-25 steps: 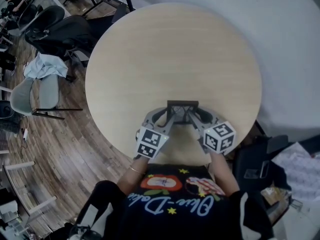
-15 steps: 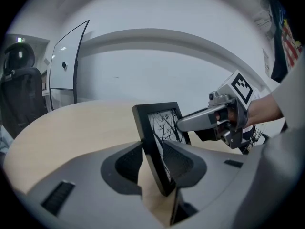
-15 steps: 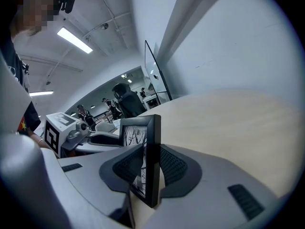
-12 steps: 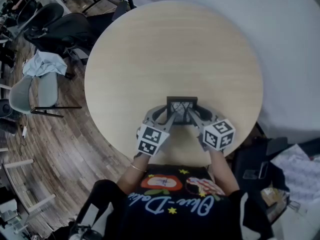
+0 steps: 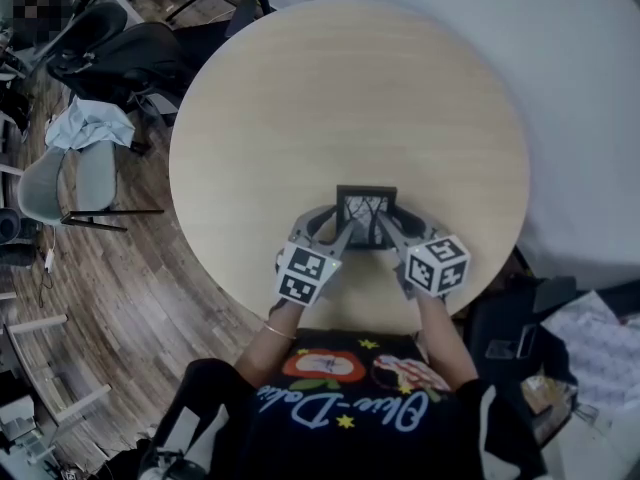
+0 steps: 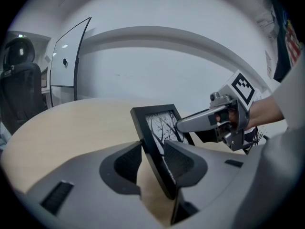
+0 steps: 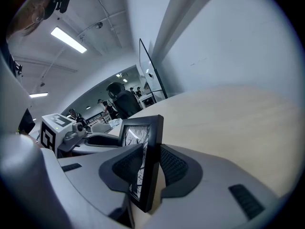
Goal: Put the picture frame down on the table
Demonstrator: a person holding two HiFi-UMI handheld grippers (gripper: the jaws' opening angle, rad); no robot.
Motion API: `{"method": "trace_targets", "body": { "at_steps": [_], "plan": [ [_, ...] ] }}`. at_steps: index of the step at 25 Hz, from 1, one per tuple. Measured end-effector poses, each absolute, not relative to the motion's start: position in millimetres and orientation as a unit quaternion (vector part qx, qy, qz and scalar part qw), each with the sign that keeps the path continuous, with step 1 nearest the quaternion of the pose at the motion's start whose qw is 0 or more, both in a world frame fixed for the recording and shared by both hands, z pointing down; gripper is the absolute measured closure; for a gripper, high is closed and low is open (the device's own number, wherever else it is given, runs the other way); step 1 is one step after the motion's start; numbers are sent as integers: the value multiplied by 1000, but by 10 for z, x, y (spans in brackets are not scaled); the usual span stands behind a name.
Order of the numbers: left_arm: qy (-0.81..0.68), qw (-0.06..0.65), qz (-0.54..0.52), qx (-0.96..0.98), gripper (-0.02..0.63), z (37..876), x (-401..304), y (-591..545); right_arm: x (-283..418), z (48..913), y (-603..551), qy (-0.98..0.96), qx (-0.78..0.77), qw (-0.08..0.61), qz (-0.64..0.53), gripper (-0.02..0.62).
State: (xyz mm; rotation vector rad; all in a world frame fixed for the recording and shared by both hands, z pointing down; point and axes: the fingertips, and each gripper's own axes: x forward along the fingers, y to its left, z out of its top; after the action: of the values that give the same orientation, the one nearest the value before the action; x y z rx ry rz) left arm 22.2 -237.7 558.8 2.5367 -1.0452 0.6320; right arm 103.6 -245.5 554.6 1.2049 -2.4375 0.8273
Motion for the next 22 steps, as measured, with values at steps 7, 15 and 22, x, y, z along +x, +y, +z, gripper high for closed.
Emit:
{"method": "trace_targets", "body": {
  "at_steps": [7,15,22],
  "plan": [
    [-371,169,225,885,476,5638,235,-2420,1061,5611,-2506,-841,426,157,294,503],
    [-377,169,230,881,472,5672,232,-2474,1068,5661,-2561,-833,434,179,291,494],
    [-379,163,239,879,472,5727,238,-2507,1087,5745,-2583,-826,442,196,289,483]
  ]
}}
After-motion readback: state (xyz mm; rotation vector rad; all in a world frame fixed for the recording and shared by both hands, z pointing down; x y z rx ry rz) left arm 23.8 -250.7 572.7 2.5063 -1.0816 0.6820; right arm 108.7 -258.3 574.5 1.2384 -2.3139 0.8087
